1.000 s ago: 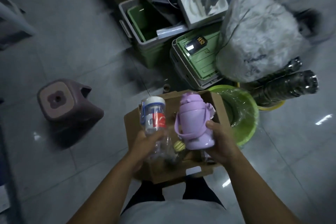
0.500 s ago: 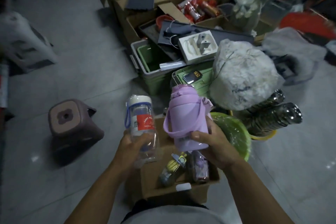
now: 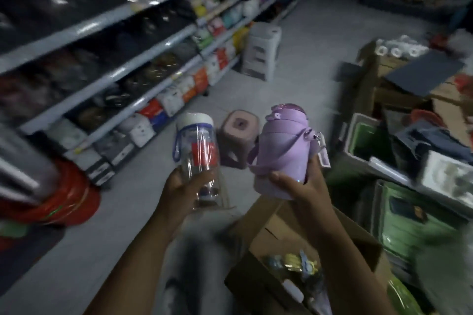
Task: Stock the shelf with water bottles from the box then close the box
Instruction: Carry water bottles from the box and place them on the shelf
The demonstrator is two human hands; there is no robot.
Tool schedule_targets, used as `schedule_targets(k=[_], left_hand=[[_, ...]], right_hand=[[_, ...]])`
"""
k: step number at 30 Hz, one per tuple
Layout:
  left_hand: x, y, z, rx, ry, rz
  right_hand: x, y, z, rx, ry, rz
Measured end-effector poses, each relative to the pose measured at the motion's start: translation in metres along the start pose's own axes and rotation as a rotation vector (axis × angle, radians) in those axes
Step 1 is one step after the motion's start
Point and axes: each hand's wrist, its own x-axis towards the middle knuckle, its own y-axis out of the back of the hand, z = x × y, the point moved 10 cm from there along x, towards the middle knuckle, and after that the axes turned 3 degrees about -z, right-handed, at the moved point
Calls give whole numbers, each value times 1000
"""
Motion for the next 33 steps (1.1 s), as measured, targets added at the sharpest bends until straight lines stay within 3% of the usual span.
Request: schedule_targets(k=[9, 16, 22, 33], left_hand=[[-158, 290, 85, -144, -290, 481], [-285, 519, 103, -119, -389, 719], [-353, 656, 153, -65, -436, 851], [-364, 846, 206, -89, -529, 987]], right_hand=[[-12, -300, -15, -133, 152, -332], [-89, -561, 29, -93, 201, -529], [-134, -753, 32, -84, 184, -706], [-118, -1004, 52, -23, 199, -912]])
